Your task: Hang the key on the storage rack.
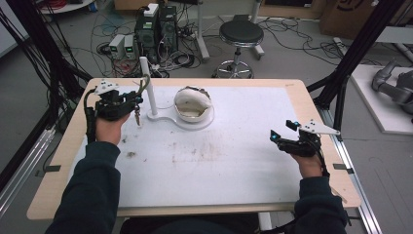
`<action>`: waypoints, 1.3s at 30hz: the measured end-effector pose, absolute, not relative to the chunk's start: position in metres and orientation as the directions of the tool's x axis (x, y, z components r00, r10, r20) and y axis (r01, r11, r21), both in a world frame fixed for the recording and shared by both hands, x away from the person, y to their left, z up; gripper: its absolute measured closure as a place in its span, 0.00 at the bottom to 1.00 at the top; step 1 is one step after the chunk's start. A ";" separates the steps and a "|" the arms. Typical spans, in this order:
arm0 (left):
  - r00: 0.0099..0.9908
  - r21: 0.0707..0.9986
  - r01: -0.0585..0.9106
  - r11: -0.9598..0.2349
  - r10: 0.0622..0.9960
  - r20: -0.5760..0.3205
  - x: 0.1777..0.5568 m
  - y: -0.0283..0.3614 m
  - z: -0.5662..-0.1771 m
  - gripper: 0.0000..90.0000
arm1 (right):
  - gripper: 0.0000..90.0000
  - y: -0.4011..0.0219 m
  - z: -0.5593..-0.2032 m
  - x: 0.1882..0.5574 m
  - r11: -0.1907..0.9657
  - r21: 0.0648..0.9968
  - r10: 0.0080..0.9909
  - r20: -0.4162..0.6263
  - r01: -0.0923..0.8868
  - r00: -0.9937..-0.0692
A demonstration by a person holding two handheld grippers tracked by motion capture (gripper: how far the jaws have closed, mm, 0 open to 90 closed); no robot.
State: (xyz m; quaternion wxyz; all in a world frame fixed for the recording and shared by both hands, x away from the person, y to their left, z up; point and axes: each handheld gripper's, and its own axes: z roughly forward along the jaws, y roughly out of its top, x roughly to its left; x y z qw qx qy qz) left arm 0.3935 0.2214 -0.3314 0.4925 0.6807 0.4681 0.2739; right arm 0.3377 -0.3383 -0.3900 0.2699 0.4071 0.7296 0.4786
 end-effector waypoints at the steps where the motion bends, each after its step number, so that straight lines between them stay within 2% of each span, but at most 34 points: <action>1: 0.409 0.924 0.374 -0.076 0.908 -0.091 0.395 0.221 -0.334 0.78 | 0.26 -0.338 -0.390 0.338 0.210 0.918 0.852 -0.003 0.337 -0.524; 16: 0.426 0.923 0.380 -0.053 0.896 -0.123 0.393 0.222 -0.351 0.74 | 0.26 -0.340 -0.391 0.338 0.209 0.917 0.854 -0.002 0.339 -0.521; 19: 0.428 0.921 0.386 -0.049 0.894 -0.132 0.389 0.225 -0.358 0.69 | 0.26 -0.340 -0.391 0.338 0.210 0.918 0.854 -0.004 0.337 -0.521; 29: 0.441 0.934 0.356 0.011 0.880 -0.178 0.363 0.245 -0.381 0.64 | 0.26 -0.340 -0.395 0.340 0.211 0.912 0.855 0.003 0.353 -0.519; 31: 0.458 0.940 0.341 0.023 0.869 -0.187 0.357 0.247 -0.383 0.58 | 0.26 -0.340 -0.395 0.340 0.215 0.910 0.853 0.002 0.354 -0.522; 35: 0.484 0.955 0.293 0.039 0.856 -0.183 0.346 0.244 -0.382 0.34 | 0.26 -0.340 -0.397 0.339 0.217 0.909 0.851 0.003 0.357 -0.525; 39: 0.541 0.967 0.251 0.034 0.824 -0.170 0.337 0.240 -0.383 0.21 | 0.26 -0.342 -0.399 0.338 0.218 0.909 0.848 0.003 0.354 -0.530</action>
